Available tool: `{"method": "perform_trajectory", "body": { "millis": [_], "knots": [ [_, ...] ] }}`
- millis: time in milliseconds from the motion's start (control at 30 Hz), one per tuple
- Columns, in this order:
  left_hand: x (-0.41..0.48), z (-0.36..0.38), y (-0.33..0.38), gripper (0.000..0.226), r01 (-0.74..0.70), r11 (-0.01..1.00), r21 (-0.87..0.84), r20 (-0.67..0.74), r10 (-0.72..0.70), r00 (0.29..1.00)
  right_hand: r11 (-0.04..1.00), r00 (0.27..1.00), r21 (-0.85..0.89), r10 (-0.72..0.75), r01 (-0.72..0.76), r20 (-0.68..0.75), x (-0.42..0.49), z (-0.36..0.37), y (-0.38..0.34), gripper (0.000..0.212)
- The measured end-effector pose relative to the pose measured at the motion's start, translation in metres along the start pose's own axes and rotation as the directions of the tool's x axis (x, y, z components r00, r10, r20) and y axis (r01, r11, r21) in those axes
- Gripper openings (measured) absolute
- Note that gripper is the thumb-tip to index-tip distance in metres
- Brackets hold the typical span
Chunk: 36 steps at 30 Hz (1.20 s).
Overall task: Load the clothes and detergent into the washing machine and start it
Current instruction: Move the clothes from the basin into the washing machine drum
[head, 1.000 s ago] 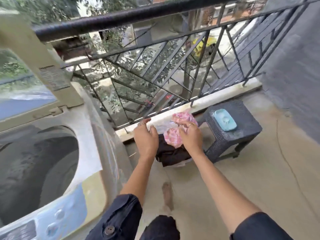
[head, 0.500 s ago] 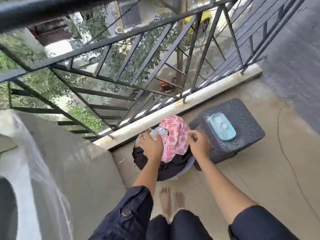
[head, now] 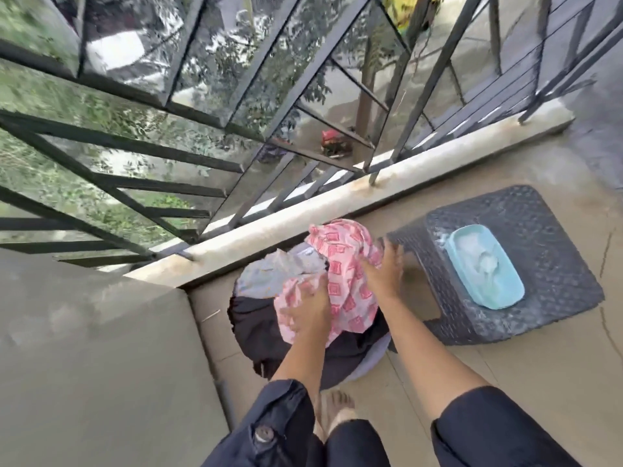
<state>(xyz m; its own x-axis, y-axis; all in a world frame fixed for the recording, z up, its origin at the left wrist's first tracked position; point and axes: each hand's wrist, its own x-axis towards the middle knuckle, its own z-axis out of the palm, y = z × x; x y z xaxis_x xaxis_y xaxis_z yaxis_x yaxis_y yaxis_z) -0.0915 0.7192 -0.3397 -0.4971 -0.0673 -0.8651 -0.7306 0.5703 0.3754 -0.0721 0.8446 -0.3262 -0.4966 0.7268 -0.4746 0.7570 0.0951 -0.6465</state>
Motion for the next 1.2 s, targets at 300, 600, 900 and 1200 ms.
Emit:
{"method": "perform_trajectory", "body": {
  "millis": [300,600,900,1200],
  "knots": [
    [0.039,0.03,-0.012,0.064,0.058,0.998,-0.019,-0.028,-0.058,0.998,0.999,0.988,0.004,-0.037,0.037,0.153,0.051,0.063,0.035,0.105],
    [-0.005,0.014,0.021,0.032,-0.176,0.925,-0.337,-0.157,0.129,0.979,0.974,0.988,0.17,0.147,-0.152,0.04,0.003,0.027,0.019,0.045],
    [-0.091,-0.023,0.047,0.047,-0.369,0.783,-0.501,-0.2,0.31,0.929,0.79,0.968,0.56,0.192,-0.249,0.161,-0.057,-0.049,-0.049,0.022],
    [-0.16,-0.06,0.068,0.086,-0.218,0.741,-0.635,0.125,0.378,0.917,0.723,0.896,0.635,-0.052,-0.271,0.442,-0.118,-0.118,-0.114,0.032]
  ]
}}
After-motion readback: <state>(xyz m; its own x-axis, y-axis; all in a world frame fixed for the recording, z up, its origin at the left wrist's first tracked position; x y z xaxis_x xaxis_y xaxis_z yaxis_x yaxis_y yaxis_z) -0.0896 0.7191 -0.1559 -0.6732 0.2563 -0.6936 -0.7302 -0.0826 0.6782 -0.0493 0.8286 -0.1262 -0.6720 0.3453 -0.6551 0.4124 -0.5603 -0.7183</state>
